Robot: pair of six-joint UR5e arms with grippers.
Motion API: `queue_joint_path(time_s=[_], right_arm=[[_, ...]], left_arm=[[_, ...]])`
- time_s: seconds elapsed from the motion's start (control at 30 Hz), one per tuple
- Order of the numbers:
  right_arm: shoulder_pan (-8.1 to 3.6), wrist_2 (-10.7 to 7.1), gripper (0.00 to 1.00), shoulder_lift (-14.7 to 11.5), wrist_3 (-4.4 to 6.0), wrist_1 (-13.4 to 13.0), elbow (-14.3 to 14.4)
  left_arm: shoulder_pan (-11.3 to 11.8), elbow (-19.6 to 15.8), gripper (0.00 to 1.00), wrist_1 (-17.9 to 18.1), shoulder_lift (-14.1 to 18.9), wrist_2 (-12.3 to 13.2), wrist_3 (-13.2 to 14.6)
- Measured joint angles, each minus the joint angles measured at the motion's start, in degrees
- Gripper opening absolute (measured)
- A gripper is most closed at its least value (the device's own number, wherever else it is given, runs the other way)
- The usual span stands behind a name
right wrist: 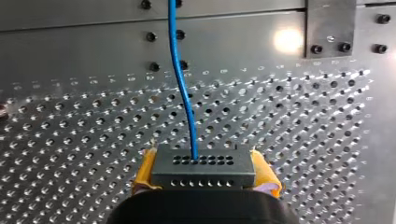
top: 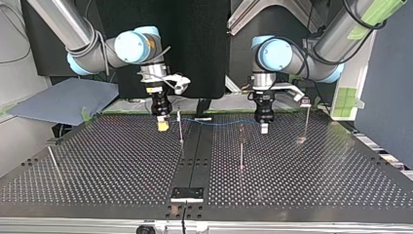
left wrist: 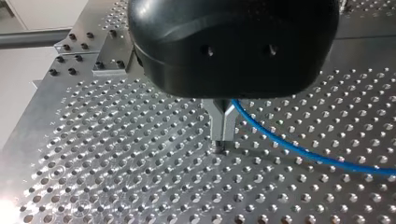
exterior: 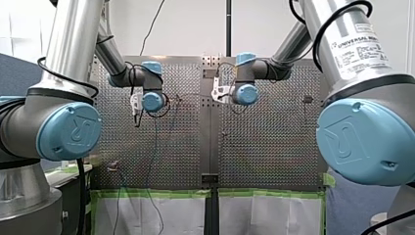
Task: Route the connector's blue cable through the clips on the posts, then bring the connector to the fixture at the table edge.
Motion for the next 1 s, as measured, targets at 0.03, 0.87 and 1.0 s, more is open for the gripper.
queue_joint_path(time_s=[0.03,0.87,1.0], right_arm=[[-0.01,0.00,0.00,0.28,-0.01,-0.12,-0.01],[-1.20,-1.63,0.00,1.89,-0.05,-1.31,-0.62],[-1.32,-1.70,0.00,1.90,-0.07,-1.26,-0.69]], left_arm=[[0.00,0.15,0.00,-0.07,-0.01,0.00,0.00],[0.41,4.77,0.00,-2.90,-3.47,0.01,0.65],[0.49,5.93,0.00,-3.26,-3.77,0.02,0.40]])
